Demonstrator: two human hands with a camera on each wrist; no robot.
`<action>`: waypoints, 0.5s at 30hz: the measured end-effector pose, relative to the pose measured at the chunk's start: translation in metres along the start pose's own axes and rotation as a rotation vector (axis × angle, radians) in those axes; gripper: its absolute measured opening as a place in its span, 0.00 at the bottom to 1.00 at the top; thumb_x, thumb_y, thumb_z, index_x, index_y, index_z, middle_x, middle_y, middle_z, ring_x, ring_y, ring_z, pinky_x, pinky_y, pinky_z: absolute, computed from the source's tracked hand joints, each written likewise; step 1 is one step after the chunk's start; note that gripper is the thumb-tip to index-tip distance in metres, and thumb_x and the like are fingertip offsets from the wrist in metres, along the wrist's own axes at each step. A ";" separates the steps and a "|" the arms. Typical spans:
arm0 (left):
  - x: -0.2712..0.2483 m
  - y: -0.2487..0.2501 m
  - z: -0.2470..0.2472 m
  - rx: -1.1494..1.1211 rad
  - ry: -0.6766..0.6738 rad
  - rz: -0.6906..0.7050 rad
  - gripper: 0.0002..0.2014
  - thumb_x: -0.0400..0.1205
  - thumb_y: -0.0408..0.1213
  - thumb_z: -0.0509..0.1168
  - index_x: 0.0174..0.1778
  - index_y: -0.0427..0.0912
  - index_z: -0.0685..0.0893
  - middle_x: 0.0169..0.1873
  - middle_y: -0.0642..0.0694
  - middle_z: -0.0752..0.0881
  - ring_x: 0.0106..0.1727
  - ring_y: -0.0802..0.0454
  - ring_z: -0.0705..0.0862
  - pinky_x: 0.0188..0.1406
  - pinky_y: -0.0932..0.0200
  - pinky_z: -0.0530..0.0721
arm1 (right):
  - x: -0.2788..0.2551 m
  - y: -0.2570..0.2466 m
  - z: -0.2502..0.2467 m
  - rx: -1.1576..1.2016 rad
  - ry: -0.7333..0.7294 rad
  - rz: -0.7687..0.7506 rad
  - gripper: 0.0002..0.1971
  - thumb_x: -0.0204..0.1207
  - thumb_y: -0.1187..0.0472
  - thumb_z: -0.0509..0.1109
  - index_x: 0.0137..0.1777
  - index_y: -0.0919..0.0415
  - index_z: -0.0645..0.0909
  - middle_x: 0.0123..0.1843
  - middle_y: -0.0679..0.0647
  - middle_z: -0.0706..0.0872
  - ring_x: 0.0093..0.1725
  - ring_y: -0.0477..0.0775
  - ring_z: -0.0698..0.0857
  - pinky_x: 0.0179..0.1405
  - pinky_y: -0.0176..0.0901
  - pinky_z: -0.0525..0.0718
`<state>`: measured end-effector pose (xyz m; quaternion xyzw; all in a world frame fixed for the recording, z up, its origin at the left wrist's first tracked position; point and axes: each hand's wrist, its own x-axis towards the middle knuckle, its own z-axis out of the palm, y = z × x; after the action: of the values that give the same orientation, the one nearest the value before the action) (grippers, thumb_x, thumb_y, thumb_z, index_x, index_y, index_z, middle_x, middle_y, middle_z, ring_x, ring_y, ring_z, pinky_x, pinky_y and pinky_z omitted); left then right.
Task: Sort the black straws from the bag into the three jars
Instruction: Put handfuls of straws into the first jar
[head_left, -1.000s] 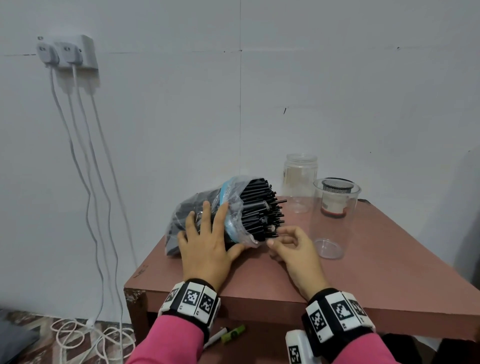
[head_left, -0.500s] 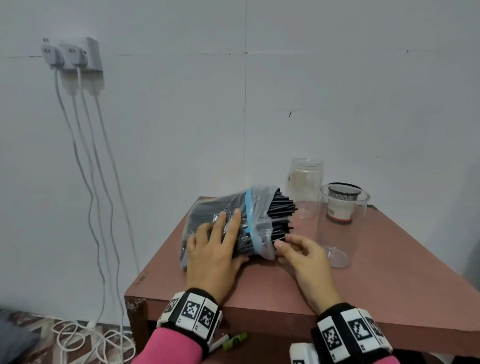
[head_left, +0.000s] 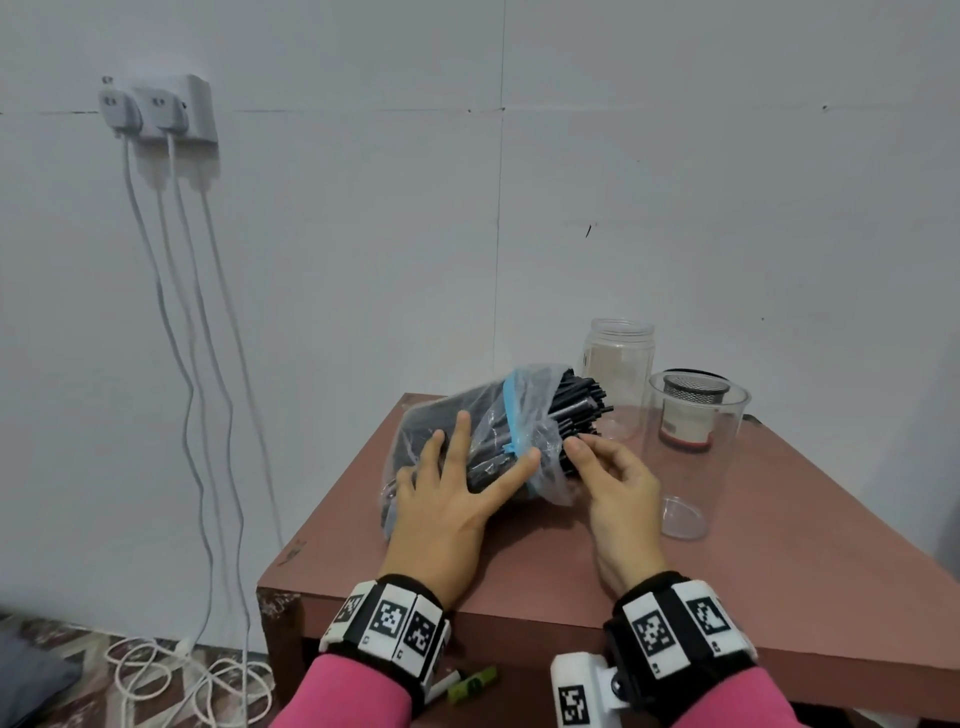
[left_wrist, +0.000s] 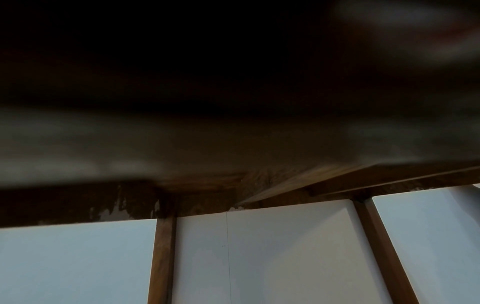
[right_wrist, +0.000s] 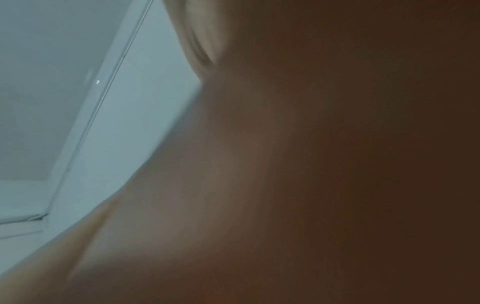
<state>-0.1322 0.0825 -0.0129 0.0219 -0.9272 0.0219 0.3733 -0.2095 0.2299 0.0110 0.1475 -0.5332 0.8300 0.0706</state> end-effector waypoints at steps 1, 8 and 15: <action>-0.001 0.000 0.001 0.011 -0.019 -0.012 0.52 0.74 0.35 0.75 0.79 0.76 0.47 0.81 0.35 0.63 0.75 0.28 0.70 0.59 0.27 0.76 | -0.002 0.002 -0.001 0.030 -0.001 0.025 0.04 0.76 0.64 0.73 0.49 0.59 0.86 0.46 0.55 0.89 0.47 0.51 0.87 0.40 0.36 0.85; 0.000 0.002 -0.002 -0.103 -0.095 -0.171 0.43 0.74 0.42 0.74 0.75 0.68 0.52 0.84 0.46 0.58 0.81 0.37 0.60 0.70 0.30 0.69 | -0.010 0.003 -0.003 0.120 -0.064 0.086 0.05 0.78 0.65 0.70 0.52 0.61 0.84 0.48 0.54 0.88 0.44 0.43 0.88 0.41 0.32 0.86; 0.000 0.000 0.002 -0.093 -0.012 -0.167 0.42 0.71 0.28 0.75 0.73 0.64 0.62 0.79 0.42 0.68 0.73 0.34 0.70 0.59 0.26 0.78 | -0.009 0.001 -0.003 0.075 -0.067 0.165 0.14 0.72 0.67 0.76 0.57 0.60 0.81 0.44 0.56 0.87 0.24 0.42 0.80 0.21 0.31 0.77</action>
<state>-0.1340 0.0829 -0.0143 0.0820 -0.9243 -0.0525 0.3691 -0.2021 0.2328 0.0057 0.1334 -0.5141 0.8470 -0.0216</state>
